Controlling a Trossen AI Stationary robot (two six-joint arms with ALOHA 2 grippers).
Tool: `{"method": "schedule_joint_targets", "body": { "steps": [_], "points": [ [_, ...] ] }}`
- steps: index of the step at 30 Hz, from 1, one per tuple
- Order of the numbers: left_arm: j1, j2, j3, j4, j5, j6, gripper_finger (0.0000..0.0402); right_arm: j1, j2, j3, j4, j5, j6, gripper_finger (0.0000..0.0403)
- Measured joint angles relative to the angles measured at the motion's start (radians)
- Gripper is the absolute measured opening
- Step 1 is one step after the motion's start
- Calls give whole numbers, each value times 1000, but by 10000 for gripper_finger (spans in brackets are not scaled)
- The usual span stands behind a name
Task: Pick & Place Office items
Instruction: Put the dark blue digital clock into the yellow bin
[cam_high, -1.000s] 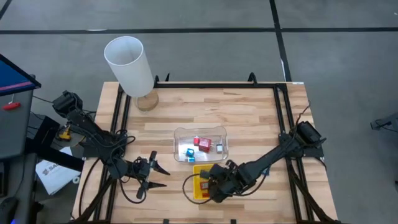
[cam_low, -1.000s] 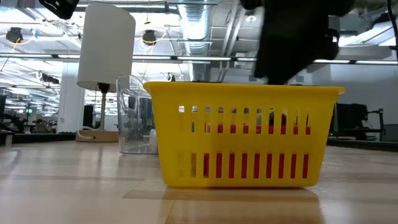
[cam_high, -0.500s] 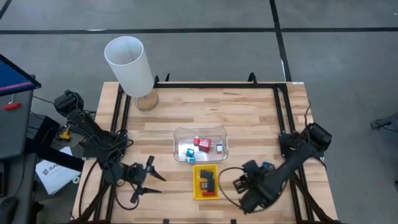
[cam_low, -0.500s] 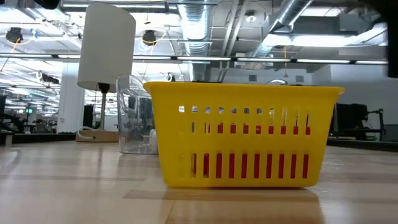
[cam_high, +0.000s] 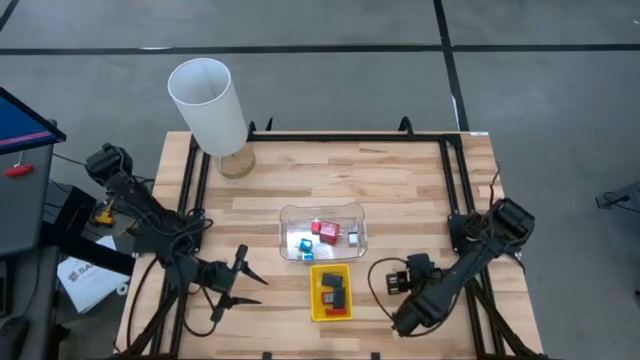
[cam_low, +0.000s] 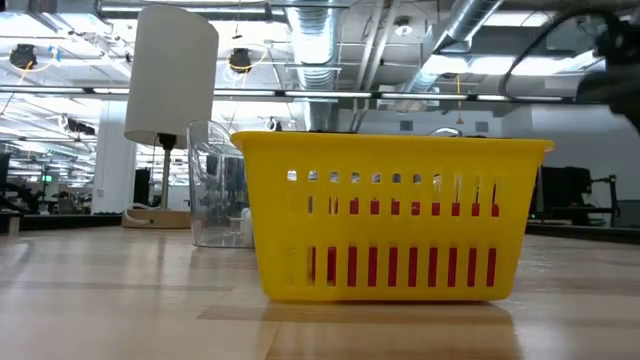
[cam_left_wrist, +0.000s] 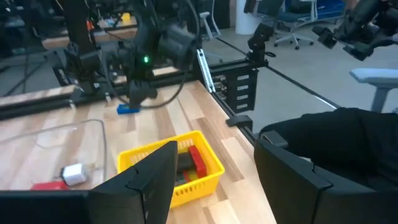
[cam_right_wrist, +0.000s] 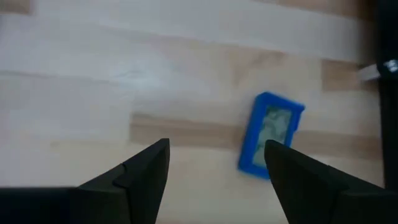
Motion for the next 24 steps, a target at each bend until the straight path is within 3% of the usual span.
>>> {"method": "schedule_joint_targets", "body": {
  "steps": [10, 24],
  "points": [
    [1, -34, 0, -48, 1, 45, 209, 18, -16, -43, -16, -42, 23, 255],
    [1, -34, 0, -9, 1, 12, 209, 76, -15, -198, 150, -60, 34, 255]
  ]
}}
